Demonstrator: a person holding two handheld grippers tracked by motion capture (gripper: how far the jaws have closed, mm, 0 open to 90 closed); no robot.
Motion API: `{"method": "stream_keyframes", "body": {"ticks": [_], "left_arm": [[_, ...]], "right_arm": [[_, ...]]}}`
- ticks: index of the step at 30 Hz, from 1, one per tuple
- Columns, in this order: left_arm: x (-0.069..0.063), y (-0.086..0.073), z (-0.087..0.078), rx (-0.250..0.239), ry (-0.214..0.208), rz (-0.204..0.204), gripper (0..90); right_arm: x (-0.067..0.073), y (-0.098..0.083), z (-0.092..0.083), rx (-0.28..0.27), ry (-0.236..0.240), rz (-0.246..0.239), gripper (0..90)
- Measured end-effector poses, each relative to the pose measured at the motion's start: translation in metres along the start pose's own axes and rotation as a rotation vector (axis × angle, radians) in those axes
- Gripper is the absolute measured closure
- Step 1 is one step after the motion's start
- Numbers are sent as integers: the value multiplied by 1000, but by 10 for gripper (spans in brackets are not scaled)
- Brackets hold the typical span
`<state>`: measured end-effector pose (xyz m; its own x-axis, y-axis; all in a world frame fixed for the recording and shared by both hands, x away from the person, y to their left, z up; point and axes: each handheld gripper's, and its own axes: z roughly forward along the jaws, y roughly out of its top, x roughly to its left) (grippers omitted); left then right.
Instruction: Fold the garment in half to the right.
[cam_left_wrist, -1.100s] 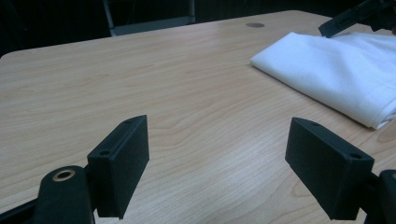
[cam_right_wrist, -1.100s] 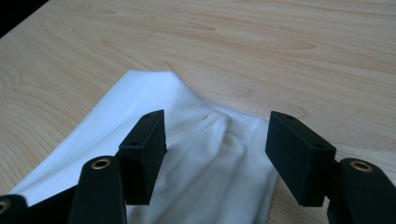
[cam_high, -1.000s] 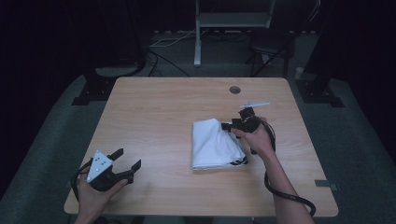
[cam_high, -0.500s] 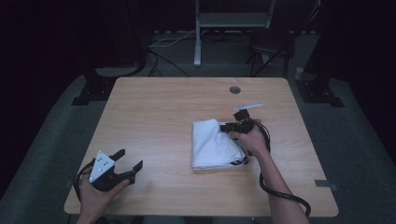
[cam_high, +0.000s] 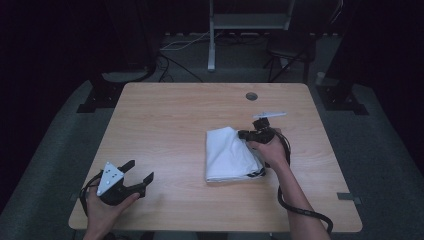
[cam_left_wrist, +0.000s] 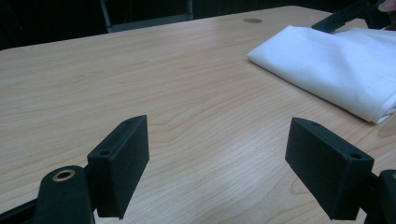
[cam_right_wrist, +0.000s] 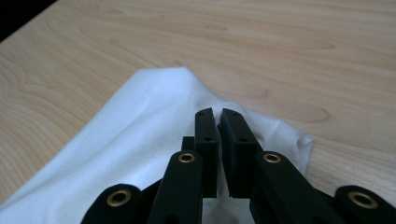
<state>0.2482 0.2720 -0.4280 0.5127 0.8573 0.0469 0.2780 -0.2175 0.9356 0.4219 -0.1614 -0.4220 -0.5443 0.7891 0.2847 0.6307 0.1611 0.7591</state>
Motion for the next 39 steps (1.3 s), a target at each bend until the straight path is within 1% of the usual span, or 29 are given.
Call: {"method": "stream_keyframes", "body": {"ticks": [1,4,5,9,13,16,17,21,23,25,27,30,33,34,35,36,38,39], "left_arm": [[0,0,0,-1,1,6,213],[0,0,0,-3,1,4,213],[-1,0,1,-5,1,-1,213],[-2,-1,2,-2,-2,3,213],[-3,0,3,-1,-6,7,213],[-4,0,3,-1,-10,8,213],[-4,0,4,-2,-10,9,213],[-4,0,3,-3,-9,12,213],[-4,0,3,-3,-9,9,213],[-4,-1,3,-4,-8,8,213],[-4,-1,3,-3,-8,10,213],[-4,-1,3,-3,-8,9,213],[-4,-1,2,-3,-9,11,213],[-4,-1,2,-3,-10,9,213],[-4,-1,1,-7,-9,5,213],[-3,0,1,-7,-5,11,213],[-2,0,0,-13,-2,5,213],[-2,0,-1,-14,-2,5,213]], "right_arm": [[0,1,-2,-6,-2,-1,858],[1,5,-10,-30,-5,-4,864],[1,6,-12,-32,-6,-5,864],[1,9,-18,-45,-16,-13,867],[2,11,-22,-54,-41,-26,866],[1,11,-22,-51,-54,-29,864],[0,10,-22,-49,-65,-31,860],[-2,6,-19,-16,-110,-59,833],[-3,2,-16,-1,-123,-58,827],[-5,-1,-14,11,-143,-68,819],[-7,-4,-11,22,-156,-68,803],[-8,-7,-7,36,-178,-82,738],[-8,-8,-8,30,-182,-82,723],[-7,-7,-12,13,-183,-74,710],[-6,-6,-15,6,-182,-78,705],[-3,-5,-19,0,-178,-86,704],[2,-3,-27,-16,-175,-104,695],[4,-3,-31,-14,-174,-116,686]]}}
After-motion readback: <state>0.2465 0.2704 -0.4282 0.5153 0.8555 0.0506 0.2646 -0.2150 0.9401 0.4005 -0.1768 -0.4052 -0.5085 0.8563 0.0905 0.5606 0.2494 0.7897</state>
